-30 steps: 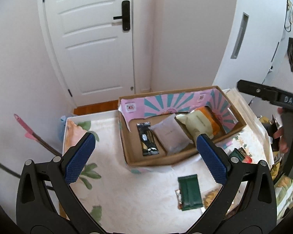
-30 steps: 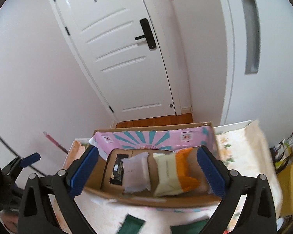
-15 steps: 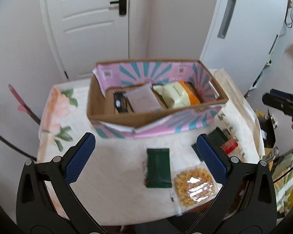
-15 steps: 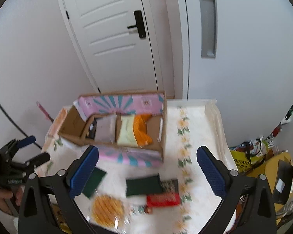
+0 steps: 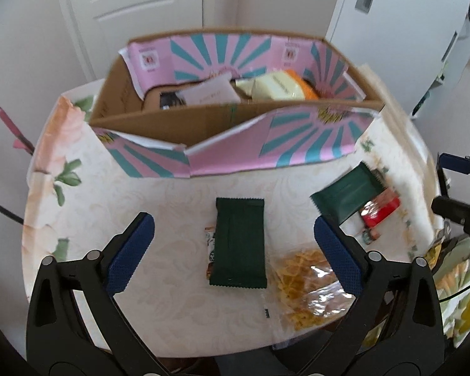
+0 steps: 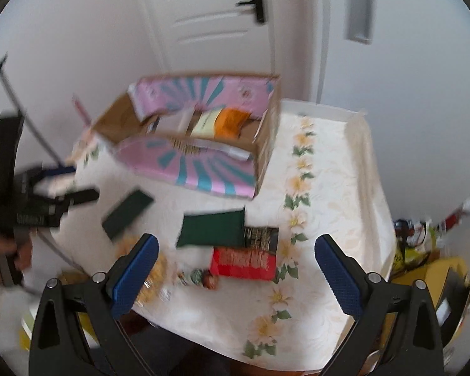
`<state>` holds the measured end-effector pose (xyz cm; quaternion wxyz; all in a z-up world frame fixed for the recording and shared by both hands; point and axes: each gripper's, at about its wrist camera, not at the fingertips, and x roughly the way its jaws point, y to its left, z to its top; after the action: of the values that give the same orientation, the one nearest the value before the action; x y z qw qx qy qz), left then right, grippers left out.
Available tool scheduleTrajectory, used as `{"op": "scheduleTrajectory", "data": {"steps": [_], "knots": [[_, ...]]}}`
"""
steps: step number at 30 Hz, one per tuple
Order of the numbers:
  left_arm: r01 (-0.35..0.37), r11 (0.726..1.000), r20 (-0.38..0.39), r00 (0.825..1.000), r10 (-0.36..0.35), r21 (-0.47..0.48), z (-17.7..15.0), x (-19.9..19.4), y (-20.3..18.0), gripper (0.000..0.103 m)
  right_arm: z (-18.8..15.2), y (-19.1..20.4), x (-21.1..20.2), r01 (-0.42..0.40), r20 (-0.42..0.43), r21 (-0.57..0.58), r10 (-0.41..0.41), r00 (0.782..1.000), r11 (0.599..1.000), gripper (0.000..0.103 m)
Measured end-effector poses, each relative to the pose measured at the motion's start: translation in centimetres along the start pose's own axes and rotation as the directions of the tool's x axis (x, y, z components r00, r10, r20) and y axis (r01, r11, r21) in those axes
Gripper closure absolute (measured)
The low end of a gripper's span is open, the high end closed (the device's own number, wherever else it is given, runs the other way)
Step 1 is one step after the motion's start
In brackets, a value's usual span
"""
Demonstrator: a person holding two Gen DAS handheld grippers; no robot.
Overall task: Organize snacks
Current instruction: 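Grasp the dark green packet with the left gripper while the right grasps a small white-orange packet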
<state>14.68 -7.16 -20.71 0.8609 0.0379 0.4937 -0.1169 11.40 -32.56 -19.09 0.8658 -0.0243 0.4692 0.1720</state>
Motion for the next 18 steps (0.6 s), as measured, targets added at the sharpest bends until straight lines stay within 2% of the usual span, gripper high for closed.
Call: {"op": "scheduleTrajectory", "data": {"steps": [6, 10, 13, 15, 18], "knots": [[-0.005, 1.0, -0.055, 0.998, 0.007, 0.029, -0.4, 3.2, -0.4, 0.015, -1.3, 0.8, 3.1, -0.073, -0.073, -0.145, 0.063, 0.995, 0.987, 0.019], [-0.021, 0.998, -0.088, 0.996, 0.026, 0.057, -0.8, 4.7, -0.9, 0.022, -1.8, 1.6, 4.8, -0.132, -0.116, -0.262, 0.105, 0.988, 0.956, 0.028], [-0.033, 0.997, -0.107, 0.993, 0.039, 0.063, -1.2, 5.4, -0.9, 0.024, -2.2, 2.3, 6.1, -0.193, -0.169, -0.362, 0.139, 0.976, 0.912, 0.033], [-0.034, 0.998, -0.12, 0.992, 0.041, 0.058, -1.4, 5.8, -1.0, 0.025, -2.5, 2.8, 6.9, -0.235, -0.211, -0.435, 0.155, 0.965, 0.869, 0.041], [-0.044, 0.997, -0.137, 0.989, 0.052, 0.057, -1.8, 6.4, -1.1, 0.028, -3.0, 3.6, 7.7, -0.29, -0.266, -0.532, 0.168, 0.949, 0.795, 0.047]]}}
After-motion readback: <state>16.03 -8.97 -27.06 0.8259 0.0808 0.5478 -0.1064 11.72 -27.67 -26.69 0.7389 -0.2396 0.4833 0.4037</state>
